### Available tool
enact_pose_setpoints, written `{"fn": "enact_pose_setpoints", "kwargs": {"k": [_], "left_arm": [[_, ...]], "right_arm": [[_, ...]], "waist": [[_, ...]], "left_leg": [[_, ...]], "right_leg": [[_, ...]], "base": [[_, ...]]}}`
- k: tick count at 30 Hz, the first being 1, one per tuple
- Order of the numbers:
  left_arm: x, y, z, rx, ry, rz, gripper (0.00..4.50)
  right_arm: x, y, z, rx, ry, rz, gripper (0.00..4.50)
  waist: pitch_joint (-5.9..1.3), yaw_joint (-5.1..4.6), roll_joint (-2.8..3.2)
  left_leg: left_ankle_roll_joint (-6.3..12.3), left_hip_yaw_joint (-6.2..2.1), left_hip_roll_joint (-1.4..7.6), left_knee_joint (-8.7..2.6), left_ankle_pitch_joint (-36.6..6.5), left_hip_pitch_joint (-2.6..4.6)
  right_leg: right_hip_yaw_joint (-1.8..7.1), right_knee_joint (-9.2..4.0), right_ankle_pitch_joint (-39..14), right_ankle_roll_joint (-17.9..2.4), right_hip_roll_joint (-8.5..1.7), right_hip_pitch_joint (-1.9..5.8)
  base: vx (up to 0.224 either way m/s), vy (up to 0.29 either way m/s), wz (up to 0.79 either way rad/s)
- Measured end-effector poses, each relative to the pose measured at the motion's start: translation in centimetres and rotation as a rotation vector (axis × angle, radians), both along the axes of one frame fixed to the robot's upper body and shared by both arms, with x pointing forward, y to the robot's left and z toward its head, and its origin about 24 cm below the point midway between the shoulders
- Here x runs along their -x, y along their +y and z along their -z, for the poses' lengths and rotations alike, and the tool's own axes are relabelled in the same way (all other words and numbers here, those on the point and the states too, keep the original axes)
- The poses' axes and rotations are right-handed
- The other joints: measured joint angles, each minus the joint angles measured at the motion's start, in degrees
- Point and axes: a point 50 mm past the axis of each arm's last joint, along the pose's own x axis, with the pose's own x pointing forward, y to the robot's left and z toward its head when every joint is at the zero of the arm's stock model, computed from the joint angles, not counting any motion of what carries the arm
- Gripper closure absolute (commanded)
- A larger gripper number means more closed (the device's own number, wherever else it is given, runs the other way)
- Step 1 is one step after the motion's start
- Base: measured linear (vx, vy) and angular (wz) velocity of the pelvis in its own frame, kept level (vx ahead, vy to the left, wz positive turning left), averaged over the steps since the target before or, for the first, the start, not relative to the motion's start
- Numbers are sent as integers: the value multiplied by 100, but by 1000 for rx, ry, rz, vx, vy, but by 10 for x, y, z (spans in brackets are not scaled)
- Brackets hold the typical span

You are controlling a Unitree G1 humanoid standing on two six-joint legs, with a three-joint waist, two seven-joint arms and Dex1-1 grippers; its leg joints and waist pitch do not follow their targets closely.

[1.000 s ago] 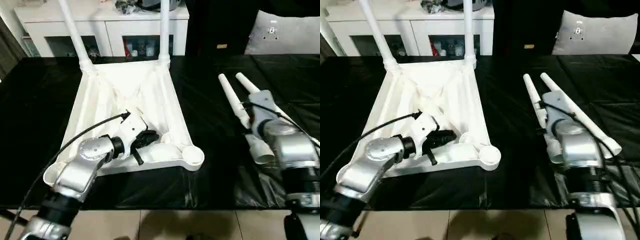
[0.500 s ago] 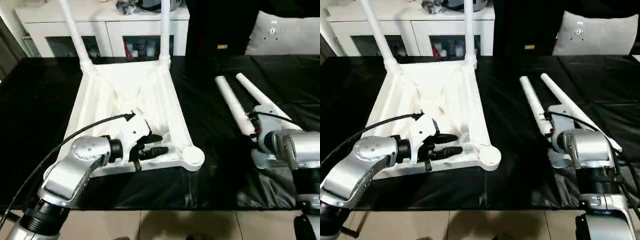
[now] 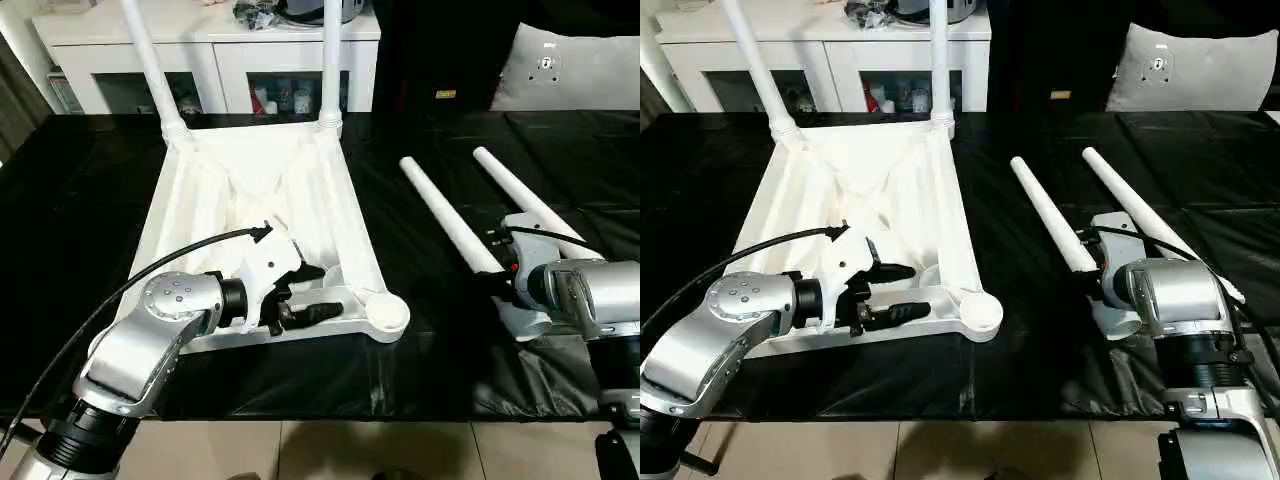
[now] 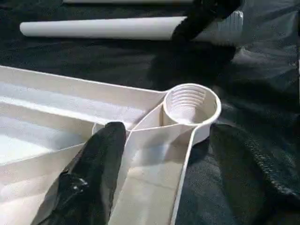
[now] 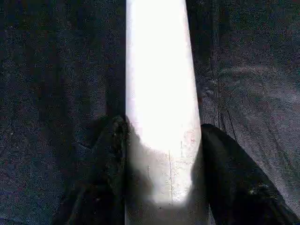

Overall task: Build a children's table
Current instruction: Pick table leg

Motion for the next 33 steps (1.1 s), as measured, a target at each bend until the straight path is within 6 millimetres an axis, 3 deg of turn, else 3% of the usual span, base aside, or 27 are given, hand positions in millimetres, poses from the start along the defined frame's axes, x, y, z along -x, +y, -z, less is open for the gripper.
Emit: {"fn": "enact_pose_setpoints", "kwargs": {"k": [6, 8, 10, 12, 16, 19, 23, 33], "left_arm": [[-4, -7, -7, 105, -16, -37, 49], [-15, -10, -14, 188, -30, -102, 40], [-27, -12, -28, 259, -69, -160, 5], [-33, -14, -38, 307, -95, -193, 1], [-52, -12, -52, 496, 1, -341, 0], [-55, -24, -64, 639, 79, -326, 0], [-55, -35, -73, 822, 216, -284, 0], [-58, -47, -78, 892, 296, -270, 0]], "right_arm": [[-7, -1, -1, -104, -103, 61, 263], [-16, 6, -7, -249, -263, 74, 263], [-26, 21, -23, -406, -460, 19, 264], [-29, 27, -39, -487, -568, -24, 264], [-19, 55, -61, -862, -701, -204, 264], [-10, 75, -63, -1027, -709, -325, 264], [3, 87, -63, -1132, -690, -444, 264], [13, 99, -59, -1205, -648, -530, 264]], "waist": [[0, -9, 0], [3, -11, 2], [3, -22, 9], [2, -2, 11], [2, 24, 9], [3, 53, 4], [5, 133, -1], [6, 196, -2]], "left_leg": [[-1, 1, 0, 9, 1, -3], [-5, 2, 0, 9, 5, -10], [-6, 3, 2, 7, 8, -10], [-4, 3, 2, 3, 8, -10], [33, 2, 2, 2, 21, -20], [42, 0, 1, 10, 19, -33], [47, -2, -2, 18, 16, -40], [47, -9, -2, 16, 18, -44]], "right_leg": [[1, 5, 1, 0, 0, -4], [0, 8, 3, 0, 0, -14], [-1, 11, 7, -1, 0, -18], [-2, 8, 19, -22, 0, -15], [-6, -1, 18, -22, 1, -17], [-8, -6, 17, -23, -4, -18], [-8, -7, 17, -22, -6, -19], [-12, -11, -6, 18, -6, -18]], "base": [[0, 0, 0], [0, 0, 0], [0, 0, 0], [0, 0, 0], [0, 0, 0], [0, 0, 0], [0, 0, 0], [0, 0, 0]]}}
